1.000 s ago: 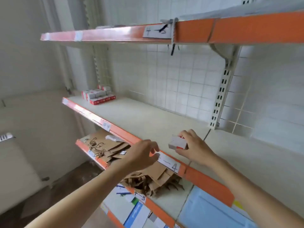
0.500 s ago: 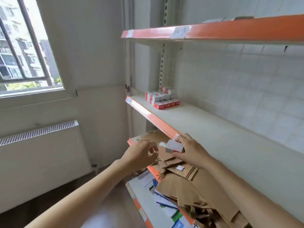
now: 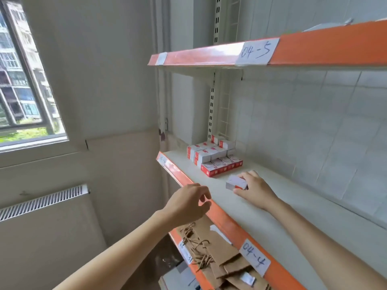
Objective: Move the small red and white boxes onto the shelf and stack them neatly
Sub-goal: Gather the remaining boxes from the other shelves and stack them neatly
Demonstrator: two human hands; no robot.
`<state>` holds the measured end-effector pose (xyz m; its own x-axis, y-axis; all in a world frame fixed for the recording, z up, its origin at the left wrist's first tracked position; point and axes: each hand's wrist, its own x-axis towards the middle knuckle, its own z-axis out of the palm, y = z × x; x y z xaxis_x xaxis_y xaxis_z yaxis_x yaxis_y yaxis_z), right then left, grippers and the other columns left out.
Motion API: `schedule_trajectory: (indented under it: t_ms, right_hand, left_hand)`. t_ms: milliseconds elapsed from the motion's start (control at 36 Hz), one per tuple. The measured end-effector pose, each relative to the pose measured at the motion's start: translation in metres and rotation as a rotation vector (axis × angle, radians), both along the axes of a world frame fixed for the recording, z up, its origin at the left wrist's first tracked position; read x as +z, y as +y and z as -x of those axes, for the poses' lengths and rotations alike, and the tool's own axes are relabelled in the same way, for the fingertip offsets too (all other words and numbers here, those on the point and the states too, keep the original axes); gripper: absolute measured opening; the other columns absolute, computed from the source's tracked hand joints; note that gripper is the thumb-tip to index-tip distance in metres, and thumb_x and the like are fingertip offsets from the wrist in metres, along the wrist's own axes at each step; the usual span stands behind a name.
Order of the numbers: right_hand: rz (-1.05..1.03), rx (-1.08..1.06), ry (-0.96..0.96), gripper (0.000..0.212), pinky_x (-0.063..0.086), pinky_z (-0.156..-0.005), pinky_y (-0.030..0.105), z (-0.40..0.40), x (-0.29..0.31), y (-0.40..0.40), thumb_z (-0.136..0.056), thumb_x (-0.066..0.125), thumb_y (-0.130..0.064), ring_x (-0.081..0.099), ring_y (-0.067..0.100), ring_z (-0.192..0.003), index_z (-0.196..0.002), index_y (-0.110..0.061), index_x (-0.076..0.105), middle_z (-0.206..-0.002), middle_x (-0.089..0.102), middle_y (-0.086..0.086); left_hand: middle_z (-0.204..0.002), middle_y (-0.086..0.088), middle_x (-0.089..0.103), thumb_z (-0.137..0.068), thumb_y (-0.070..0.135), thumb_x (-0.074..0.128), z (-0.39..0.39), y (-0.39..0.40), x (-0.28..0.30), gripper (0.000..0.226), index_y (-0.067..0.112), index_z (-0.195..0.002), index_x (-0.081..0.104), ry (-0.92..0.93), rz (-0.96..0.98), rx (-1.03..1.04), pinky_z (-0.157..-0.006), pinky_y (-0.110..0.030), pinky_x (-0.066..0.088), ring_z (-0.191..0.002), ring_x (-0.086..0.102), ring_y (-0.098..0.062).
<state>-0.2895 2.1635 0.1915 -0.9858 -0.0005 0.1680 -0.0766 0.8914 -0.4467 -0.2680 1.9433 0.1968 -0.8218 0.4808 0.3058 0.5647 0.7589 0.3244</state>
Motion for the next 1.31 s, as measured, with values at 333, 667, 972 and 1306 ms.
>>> schedule_trajectory:
  t_ms: [333,667,972,1306]
  right_hand:
    - [0.143,0.026,-0.171,0.059,0.034,-0.090,0.022,0.028,-0.027,0.042,-0.085,0.063,-0.036,0.047,0.011,-0.113,-0.138,-0.023,0.041,-0.123,0.044,-0.003]
    - [0.186,-0.344,0.198,0.032,0.037,-0.080,0.015,0.020,-0.062,0.064,-0.080,0.057,0.002,0.058,0.012,-0.091,-0.111,-0.003,0.061,-0.108,0.055,0.008]
    - [0.212,-0.360,0.262,0.025,0.035,-0.070,0.002,0.020,-0.063,0.068,-0.083,0.057,0.001,0.053,-0.010,-0.073,-0.106,-0.006,0.063,-0.095,0.052,-0.002]
    - [0.190,-0.325,0.315,0.020,0.037,-0.070,0.004,0.016,-0.060,0.066,-0.082,0.060,0.002,0.054,-0.005,-0.074,-0.099,-0.006,0.065,-0.089,0.053,-0.002]
  left_hand:
    - [-0.116,-0.001,0.055,-0.090,0.020,0.058,0.088,0.051,-0.024,0.027,0.016,-0.116,0.055,-0.102,-0.020,-0.210,-0.079,-0.030,0.050,-0.090,0.060,-0.014]
    - [-0.097,0.005,0.047,-0.089,0.022,0.064,0.160,0.102,-0.032,0.020,0.015,-0.107,0.060,-0.428,-0.189,-0.508,-0.066,-0.009,0.038,-0.075,0.050,-0.003]
    - [-0.084,-0.001,0.062,-0.096,0.044,0.043,0.180,0.117,-0.042,0.041,0.011,-0.093,0.066,-0.394,-0.216,-0.401,-0.073,-0.032,0.041,-0.077,0.054,-0.017]
    - [-0.095,0.010,0.054,-0.080,0.042,0.070,0.176,0.112,-0.042,0.034,0.023,-0.107,0.061,-0.363,-0.202,-0.411,-0.059,-0.006,0.035,-0.068,0.049,0.003]
